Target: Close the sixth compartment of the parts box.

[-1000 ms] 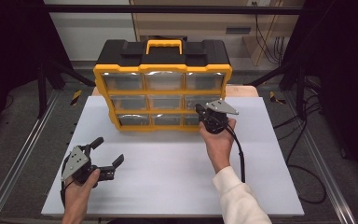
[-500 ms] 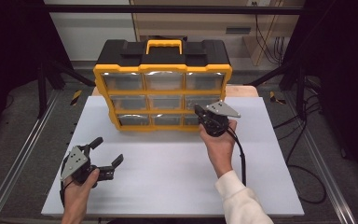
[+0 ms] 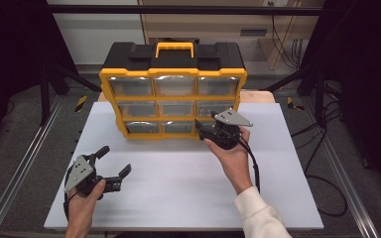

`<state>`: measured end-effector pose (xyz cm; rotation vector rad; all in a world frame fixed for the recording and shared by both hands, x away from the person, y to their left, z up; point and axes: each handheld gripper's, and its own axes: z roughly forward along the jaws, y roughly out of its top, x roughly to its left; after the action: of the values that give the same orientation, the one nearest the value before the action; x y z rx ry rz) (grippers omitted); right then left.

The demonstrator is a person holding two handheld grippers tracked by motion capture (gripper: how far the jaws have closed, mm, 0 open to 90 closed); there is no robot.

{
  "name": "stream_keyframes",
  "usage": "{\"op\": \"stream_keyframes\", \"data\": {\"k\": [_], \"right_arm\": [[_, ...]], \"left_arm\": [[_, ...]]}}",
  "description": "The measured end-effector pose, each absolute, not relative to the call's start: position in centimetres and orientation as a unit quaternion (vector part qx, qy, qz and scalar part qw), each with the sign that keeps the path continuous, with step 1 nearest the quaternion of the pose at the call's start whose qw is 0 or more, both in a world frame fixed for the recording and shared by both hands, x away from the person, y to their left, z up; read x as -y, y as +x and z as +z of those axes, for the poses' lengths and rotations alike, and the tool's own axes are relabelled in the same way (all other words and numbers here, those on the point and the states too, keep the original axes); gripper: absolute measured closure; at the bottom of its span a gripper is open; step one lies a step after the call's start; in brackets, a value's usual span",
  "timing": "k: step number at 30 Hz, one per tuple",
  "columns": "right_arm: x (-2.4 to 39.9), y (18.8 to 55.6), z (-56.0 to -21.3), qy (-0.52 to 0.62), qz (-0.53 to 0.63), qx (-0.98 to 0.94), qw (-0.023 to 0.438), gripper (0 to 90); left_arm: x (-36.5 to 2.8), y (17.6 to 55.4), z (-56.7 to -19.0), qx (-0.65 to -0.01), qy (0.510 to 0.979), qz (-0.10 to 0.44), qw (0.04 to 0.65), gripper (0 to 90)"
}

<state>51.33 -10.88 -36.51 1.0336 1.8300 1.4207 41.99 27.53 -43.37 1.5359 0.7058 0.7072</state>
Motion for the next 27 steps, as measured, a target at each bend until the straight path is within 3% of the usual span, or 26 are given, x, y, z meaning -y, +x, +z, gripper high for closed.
{"op": "stream_keyframes", "data": {"k": [16,27], "right_arm": [[9.9,50.2,-36.0,0.356,0.545,-0.699,0.295,14.5],[10.6,49.1,-35.4,0.338,0.545,-0.702,0.311,13.7]], "left_arm": [[-28.1,41.6,-43.3,-0.31,0.66,0.31,0.61,1.8],[-28.0,41.5,-43.3,-0.309,0.661,0.31,0.61,1.6]]}}
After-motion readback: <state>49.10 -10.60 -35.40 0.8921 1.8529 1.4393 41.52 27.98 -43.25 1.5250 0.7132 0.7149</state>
